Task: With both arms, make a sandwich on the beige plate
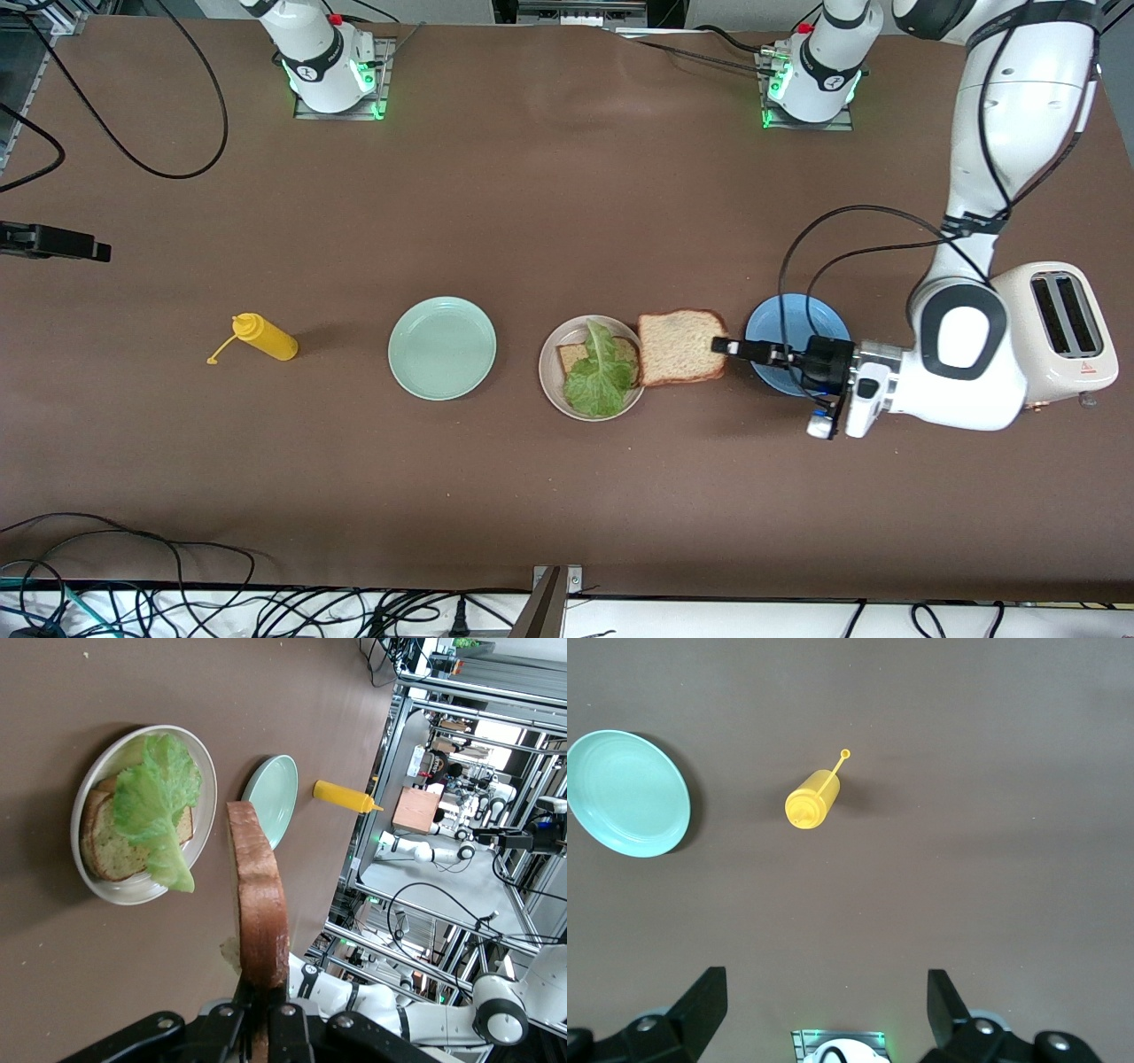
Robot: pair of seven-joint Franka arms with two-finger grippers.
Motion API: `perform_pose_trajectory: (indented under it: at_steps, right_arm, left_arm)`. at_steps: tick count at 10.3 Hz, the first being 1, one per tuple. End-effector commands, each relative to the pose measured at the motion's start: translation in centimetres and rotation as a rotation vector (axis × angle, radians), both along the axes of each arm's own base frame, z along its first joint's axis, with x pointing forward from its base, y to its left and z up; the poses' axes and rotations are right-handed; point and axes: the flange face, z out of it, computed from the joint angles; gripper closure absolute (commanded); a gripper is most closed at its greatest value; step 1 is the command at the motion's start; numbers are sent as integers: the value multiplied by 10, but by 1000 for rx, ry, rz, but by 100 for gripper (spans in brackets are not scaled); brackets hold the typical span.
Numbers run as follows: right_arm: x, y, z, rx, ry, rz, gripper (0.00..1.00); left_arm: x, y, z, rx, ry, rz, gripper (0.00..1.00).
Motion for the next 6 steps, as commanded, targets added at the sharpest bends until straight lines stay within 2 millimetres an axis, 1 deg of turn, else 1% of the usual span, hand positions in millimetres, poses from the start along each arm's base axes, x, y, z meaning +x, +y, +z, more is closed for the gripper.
perform_pose_trajectory:
  at_steps: [1,2,3,4,5,6]
  right_arm:
    - [-16,11,-4,-12,-82,-8,0]
    - [-17,18,-10,-17,-136,0,0]
    - [-15,34,-10,-23,-158,20,0]
    - [-16,41,-10,-55,-152,-3,0]
    - [-22,39,-10,-68,-150,-12,0]
    - [-28,40,-12,-68,-148,-11,0]
  left_arm:
    - [-5,-22,-15,-14,21,78,100]
    - [-7,-33,-21,-12,22,98,100]
    - [-10,-45,-27,5,21,111,100]
    - [-12,-57,-32,3,22,137,100]
    - [-16,-72,-36,7,12,146,100]
    - [-19,-78,-43,21,11,161,100]
